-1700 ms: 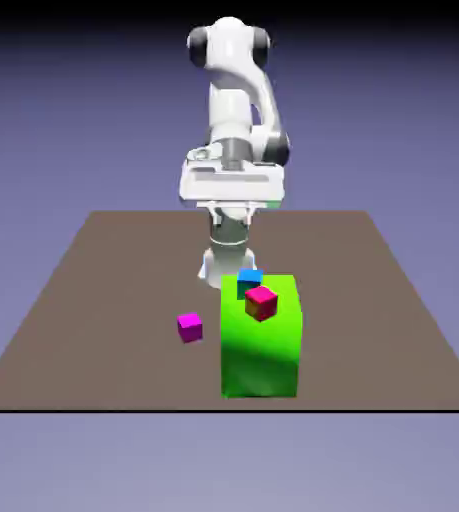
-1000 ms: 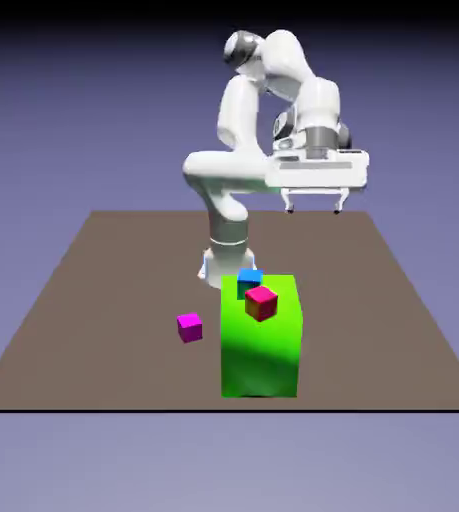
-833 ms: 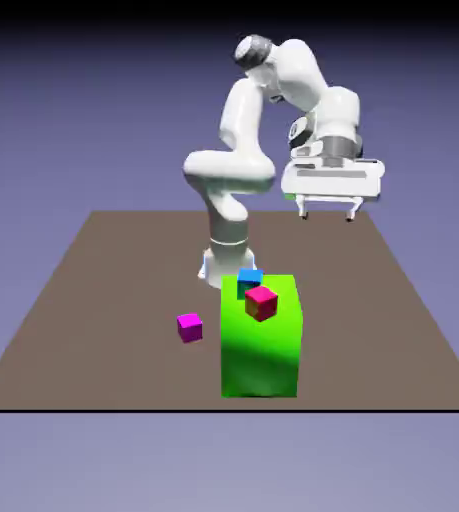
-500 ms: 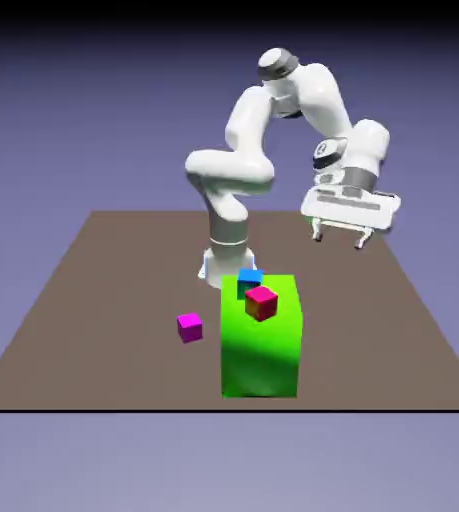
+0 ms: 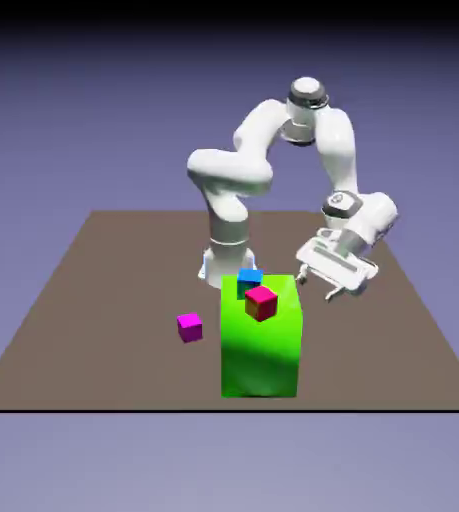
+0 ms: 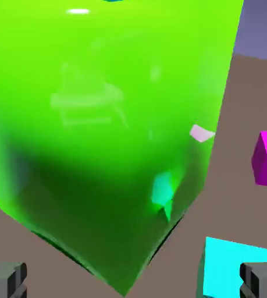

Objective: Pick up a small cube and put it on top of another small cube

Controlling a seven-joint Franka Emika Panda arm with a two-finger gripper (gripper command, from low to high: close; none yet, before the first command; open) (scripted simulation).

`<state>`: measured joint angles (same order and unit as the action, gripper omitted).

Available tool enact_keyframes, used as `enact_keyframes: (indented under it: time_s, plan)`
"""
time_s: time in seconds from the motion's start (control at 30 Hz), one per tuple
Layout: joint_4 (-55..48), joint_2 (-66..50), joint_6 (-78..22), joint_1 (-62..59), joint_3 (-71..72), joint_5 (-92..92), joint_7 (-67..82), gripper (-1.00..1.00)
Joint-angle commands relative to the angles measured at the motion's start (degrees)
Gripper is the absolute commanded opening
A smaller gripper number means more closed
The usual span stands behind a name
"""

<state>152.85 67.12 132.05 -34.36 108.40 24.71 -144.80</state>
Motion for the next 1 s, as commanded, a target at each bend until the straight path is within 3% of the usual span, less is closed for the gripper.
enact_keyframes:
  time_s: [0.0,0.2,0.37,0.4,0.6,0.97]
  plan:
    - [-0.2,0.7,-0.8,-0.7,2.1,0.5,-2.0,0.00]
    - [-0.8,3.5,-4.2,-3.5,10.9,2.5,-10.3,0.00]
    - [-0.2,6.6,5.6,-11.7,19.6,7.8,-9.4,0.00]
    - [-0.2,6.6,5.6,-11.7,19.6,7.8,-9.4,-1.00]
    - [-1.5,3.4,-5.2,-1.8,10.5,2.1,-9.3,-1.00]
    - [-16.1,-12.7,-20.4,-15.7,-8.1,-24.9,-9.4,-1.00]
